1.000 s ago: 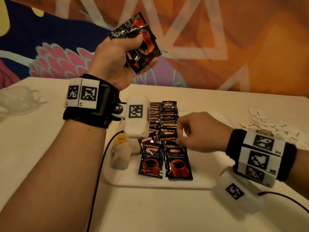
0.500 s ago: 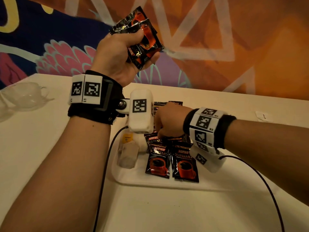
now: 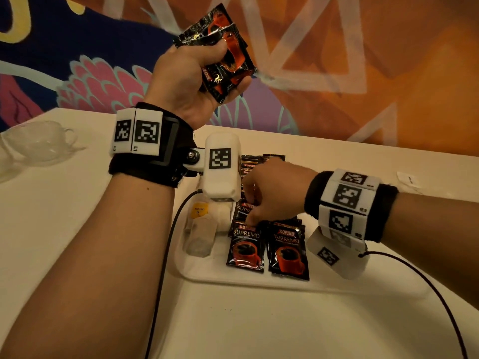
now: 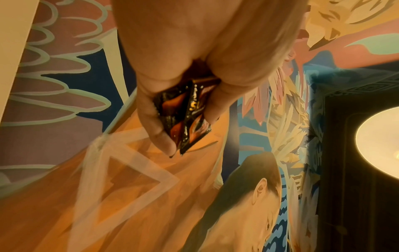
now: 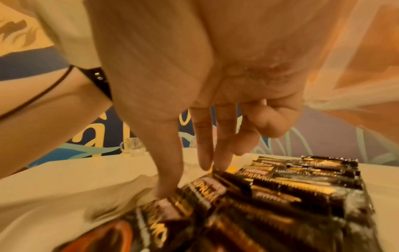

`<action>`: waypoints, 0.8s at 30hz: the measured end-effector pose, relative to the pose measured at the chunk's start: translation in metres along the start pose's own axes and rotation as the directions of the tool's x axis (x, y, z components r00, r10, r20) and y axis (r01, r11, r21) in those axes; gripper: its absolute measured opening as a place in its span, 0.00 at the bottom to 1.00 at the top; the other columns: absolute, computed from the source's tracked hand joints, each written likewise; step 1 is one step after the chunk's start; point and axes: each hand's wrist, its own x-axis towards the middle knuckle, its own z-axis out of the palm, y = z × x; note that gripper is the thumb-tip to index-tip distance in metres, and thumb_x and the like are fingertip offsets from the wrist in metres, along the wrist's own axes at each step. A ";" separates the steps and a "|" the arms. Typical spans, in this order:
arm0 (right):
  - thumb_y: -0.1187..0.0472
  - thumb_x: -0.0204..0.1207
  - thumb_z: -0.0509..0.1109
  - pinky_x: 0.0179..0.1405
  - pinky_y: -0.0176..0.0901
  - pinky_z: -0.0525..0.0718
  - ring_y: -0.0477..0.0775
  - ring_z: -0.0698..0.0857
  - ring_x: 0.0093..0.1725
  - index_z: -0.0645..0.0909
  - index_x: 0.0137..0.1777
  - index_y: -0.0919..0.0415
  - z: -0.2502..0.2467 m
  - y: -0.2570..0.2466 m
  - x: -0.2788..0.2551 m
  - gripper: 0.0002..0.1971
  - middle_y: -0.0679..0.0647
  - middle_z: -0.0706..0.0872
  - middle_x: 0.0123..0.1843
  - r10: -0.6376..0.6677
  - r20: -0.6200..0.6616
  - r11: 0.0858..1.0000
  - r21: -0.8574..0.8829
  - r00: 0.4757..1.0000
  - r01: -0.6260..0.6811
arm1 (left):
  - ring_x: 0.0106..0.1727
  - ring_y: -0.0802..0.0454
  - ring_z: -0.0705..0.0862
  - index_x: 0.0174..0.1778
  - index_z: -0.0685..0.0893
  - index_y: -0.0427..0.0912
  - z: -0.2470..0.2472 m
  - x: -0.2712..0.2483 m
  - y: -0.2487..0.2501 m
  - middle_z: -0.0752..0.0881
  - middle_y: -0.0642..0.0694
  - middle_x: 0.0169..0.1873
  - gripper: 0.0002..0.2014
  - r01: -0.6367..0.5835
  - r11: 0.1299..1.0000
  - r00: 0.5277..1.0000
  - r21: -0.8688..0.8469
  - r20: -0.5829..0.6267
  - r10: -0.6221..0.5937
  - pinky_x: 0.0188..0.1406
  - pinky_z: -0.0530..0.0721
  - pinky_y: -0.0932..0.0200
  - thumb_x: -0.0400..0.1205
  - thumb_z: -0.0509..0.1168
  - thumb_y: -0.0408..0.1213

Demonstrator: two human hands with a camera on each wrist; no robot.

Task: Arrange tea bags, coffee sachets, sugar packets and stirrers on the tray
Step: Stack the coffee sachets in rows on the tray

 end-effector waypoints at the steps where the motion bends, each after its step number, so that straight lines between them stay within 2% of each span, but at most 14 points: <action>1: 0.40 0.64 0.79 0.39 0.41 0.83 0.47 0.82 0.43 0.82 0.49 0.51 0.004 -0.003 -0.003 0.20 0.45 0.83 0.43 -0.005 0.044 1.000 -0.012 0.999 0.006 | 0.48 0.35 0.90 0.62 0.76 0.36 0.001 0.000 0.000 0.86 0.33 0.55 0.14 0.002 1.000 1.000 0.002 -0.001 -0.002 0.47 0.89 0.42 0.81 0.65 0.26; 4: 0.41 0.63 0.80 0.40 0.42 0.85 0.47 0.81 0.42 0.83 0.51 0.53 0.011 -0.007 -0.004 0.22 0.46 0.84 0.45 -0.018 0.081 0.998 -0.053 0.997 0.022 | 0.48 0.35 0.90 0.66 0.74 0.35 0.002 0.001 -0.001 0.86 0.33 0.56 0.18 0.006 1.000 1.000 0.007 -0.004 -0.006 0.46 0.88 0.42 0.80 0.65 0.26; 9: 0.43 0.65 0.80 0.35 0.40 0.80 0.50 0.82 0.44 0.84 0.46 0.52 0.009 -0.005 0.005 0.17 0.47 0.85 0.44 -0.014 0.002 0.999 -0.050 1.000 0.014 | 0.47 0.35 0.90 0.66 0.75 0.34 0.001 0.002 -0.001 0.86 0.33 0.56 0.18 0.004 1.000 1.000 -0.002 0.001 -0.004 0.47 0.88 0.42 0.81 0.65 0.26; 13: 0.42 0.66 0.79 0.35 0.42 0.79 0.51 0.82 0.45 0.82 0.45 0.51 0.007 0.001 0.006 0.16 0.46 0.84 0.44 -0.002 -0.058 0.999 -0.036 0.998 0.000 | 0.47 0.35 0.90 0.65 0.75 0.35 0.001 0.002 -0.001 0.86 0.33 0.56 0.17 0.012 1.000 1.000 -0.016 0.002 -0.012 0.47 0.89 0.41 0.80 0.65 0.26; 16: 0.41 0.65 0.79 0.33 0.40 0.76 0.49 0.82 0.43 0.82 0.45 0.51 0.006 0.006 0.003 0.17 0.44 0.83 0.41 0.000 -0.111 1.000 -0.001 0.994 0.000 | 0.47 0.35 0.90 0.64 0.75 0.35 0.000 0.003 -0.001 0.86 0.33 0.56 0.16 0.007 1.000 1.000 -0.021 -0.003 -0.007 0.47 0.89 0.41 0.80 0.65 0.26; 20: 0.41 0.69 0.77 0.34 0.40 0.77 0.49 0.82 0.43 0.81 0.44 0.50 0.000 0.008 0.000 0.15 0.44 0.82 0.41 -0.010 -0.126 1.000 0.009 0.992 0.011 | 0.46 0.35 0.90 0.64 0.75 0.36 0.001 0.002 -0.003 0.86 0.34 0.55 0.16 0.028 0.999 1.000 -0.019 0.006 -0.028 0.48 0.89 0.41 0.81 0.65 0.26; 22: 0.44 0.72 0.75 0.34 0.39 0.76 0.49 0.82 0.44 0.80 0.42 0.50 -0.016 0.013 -0.003 0.11 0.44 0.81 0.40 0.026 -0.188 0.995 0.100 0.982 -0.007 | 0.46 0.36 0.91 0.64 0.76 0.37 0.002 0.001 -0.004 0.87 0.34 0.54 0.15 0.056 0.998 0.998 0.009 0.019 -0.056 0.47 0.89 0.43 0.81 0.65 0.27; 24: 0.50 0.77 0.72 0.36 0.37 0.74 0.49 0.83 0.47 0.80 0.44 0.51 -0.040 0.025 -0.007 0.07 0.44 0.82 0.42 0.089 -0.360 0.976 0.219 0.929 -0.009 | 0.45 0.38 0.91 0.62 0.78 0.38 0.001 0.001 -0.005 0.88 0.36 0.51 0.13 0.094 0.992 0.994 0.079 0.039 -0.098 0.42 0.89 0.47 0.81 0.65 0.28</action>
